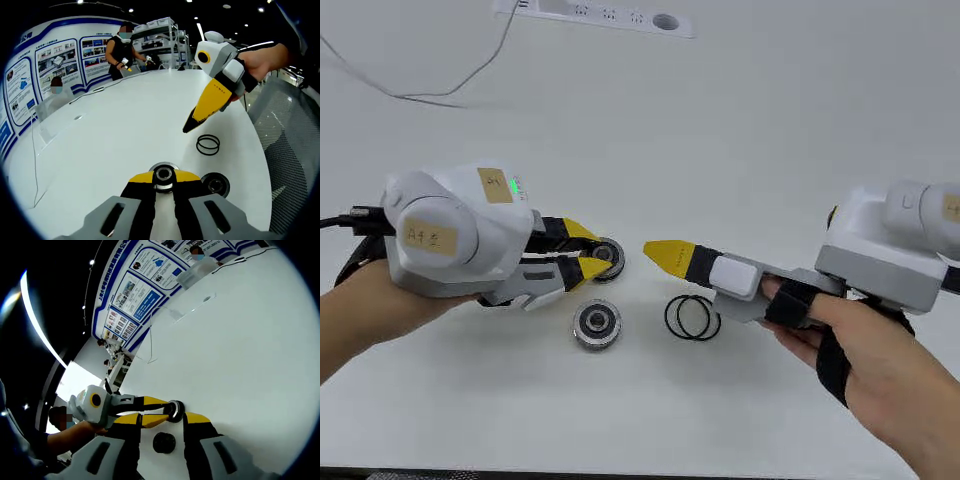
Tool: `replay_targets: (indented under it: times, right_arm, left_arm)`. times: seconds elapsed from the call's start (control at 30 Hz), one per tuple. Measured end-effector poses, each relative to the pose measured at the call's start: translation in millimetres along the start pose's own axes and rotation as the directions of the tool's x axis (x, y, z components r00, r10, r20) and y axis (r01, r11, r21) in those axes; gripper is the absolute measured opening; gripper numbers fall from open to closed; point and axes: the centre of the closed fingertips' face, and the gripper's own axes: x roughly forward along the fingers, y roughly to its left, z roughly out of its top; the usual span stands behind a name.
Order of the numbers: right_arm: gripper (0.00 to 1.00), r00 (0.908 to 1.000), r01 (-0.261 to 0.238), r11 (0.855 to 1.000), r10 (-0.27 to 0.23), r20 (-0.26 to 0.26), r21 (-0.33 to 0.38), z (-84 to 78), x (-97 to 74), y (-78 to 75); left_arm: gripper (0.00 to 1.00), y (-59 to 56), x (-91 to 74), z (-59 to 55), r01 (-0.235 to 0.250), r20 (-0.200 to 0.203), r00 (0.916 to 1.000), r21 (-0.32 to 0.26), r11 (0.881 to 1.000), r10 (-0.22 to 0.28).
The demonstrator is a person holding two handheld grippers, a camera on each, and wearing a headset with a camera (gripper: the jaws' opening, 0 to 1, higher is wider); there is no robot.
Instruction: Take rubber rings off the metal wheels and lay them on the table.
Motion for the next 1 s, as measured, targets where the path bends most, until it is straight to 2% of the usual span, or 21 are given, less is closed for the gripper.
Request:
replay_targets:
  times: [0.1,0.37,0.7,1.0]
  right_arm:
    - [0.42,0.9995,-0.016,1.0,0.015,-0.027,-0.013,-5.1,8.9,3.6]
    - [0.48,0.9988,-0.018,0.999,0.016,-0.045,-0.029,-10.4,22.4,4.1]
    - [0.58,0.9986,-0.044,0.999,0.043,-0.03,-0.001,-4.6,38.1,5.9]
    - [0.59,0.9974,-0.039,0.999,0.042,-0.059,0.037,-11.4,45.4,6.6]
  left_arm:
    - [0.12,-0.1,-0.1,0.3,-0.001,0.003,1.0,0.001,1.0,0.001]
    - [0.12,0.5,0.2,0.5,0.004,0.004,1.0,0.002,1.0,-0.004]
    - [0.12,1.2,0.2,0.0,0.009,0.009,0.9999,0.001,1.0,-0.009]
    - [0.12,1.5,0.2,0.1,0.015,0.017,0.9997,0.008,1.0,-0.015]
